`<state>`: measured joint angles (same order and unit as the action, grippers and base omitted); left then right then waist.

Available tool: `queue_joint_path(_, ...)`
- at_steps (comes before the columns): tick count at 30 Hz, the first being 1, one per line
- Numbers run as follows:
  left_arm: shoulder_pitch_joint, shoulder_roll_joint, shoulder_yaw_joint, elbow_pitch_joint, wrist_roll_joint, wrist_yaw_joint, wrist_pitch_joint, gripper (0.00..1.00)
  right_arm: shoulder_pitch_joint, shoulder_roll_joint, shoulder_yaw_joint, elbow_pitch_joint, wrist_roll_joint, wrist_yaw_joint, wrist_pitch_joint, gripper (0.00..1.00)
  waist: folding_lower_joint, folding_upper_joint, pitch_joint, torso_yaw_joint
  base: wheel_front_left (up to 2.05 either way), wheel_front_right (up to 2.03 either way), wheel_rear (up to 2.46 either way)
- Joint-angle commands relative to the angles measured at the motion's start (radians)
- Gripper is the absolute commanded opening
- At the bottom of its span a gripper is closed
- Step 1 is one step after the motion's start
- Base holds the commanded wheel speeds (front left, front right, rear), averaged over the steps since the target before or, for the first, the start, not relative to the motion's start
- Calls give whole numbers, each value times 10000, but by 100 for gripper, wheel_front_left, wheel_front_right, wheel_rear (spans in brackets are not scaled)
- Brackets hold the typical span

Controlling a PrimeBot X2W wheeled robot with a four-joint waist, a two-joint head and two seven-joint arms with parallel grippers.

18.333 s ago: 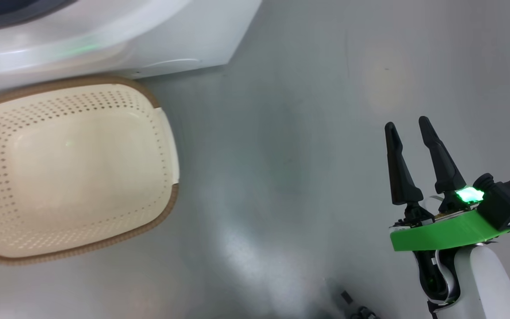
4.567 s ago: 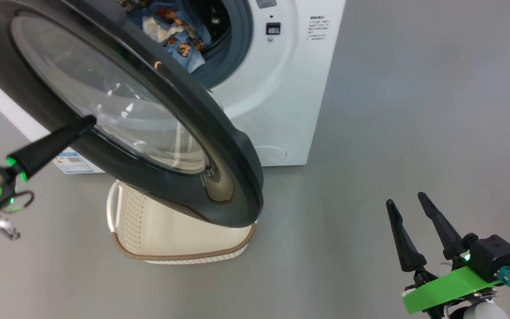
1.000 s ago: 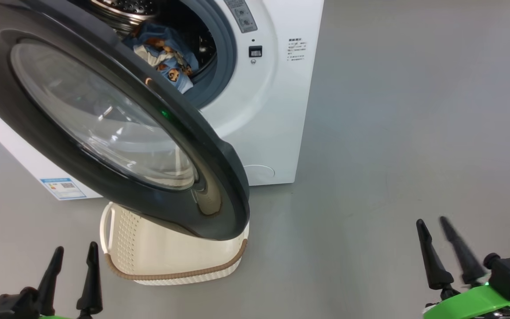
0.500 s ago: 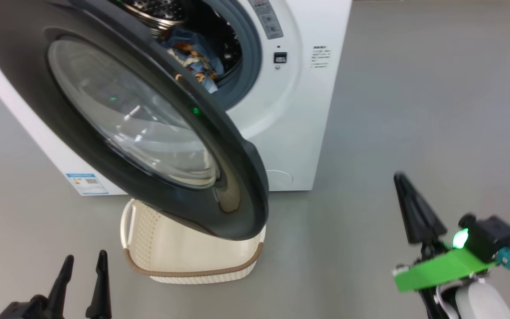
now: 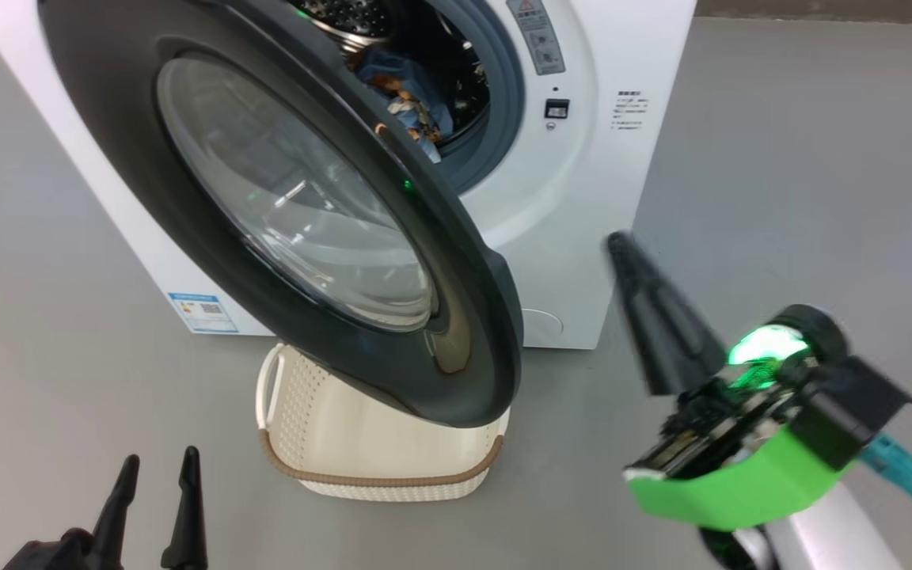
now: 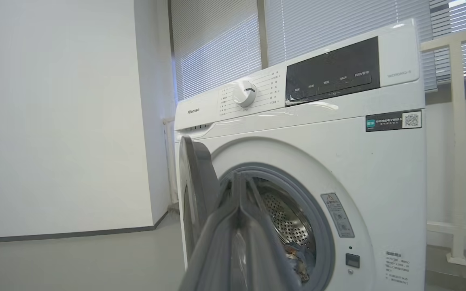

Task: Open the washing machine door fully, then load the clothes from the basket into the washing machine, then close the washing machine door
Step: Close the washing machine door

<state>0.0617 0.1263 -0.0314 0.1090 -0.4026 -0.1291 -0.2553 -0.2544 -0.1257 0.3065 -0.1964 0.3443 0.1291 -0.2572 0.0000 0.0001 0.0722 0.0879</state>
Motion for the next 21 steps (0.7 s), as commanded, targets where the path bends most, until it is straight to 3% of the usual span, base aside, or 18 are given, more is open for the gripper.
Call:
queue_joint_path(1,-135,23,356,-294,33,-15,-64,100,-410,80,505,-352,-117,16,-46,0,0,-1,10,104,0,0,0)
queue_joint_path(13,-298,-210,337,-291,-35,-15,-65,100,-320,230,2457,1206,233,16,-46,0,0,-1,301,637,0,0,0)
queue_joint_path(21,-487,-308,283,-263,-94,-15,-65,100,-420,185,2910,2932,504,16,-46,0,0,-1,649,902,0,0,0)
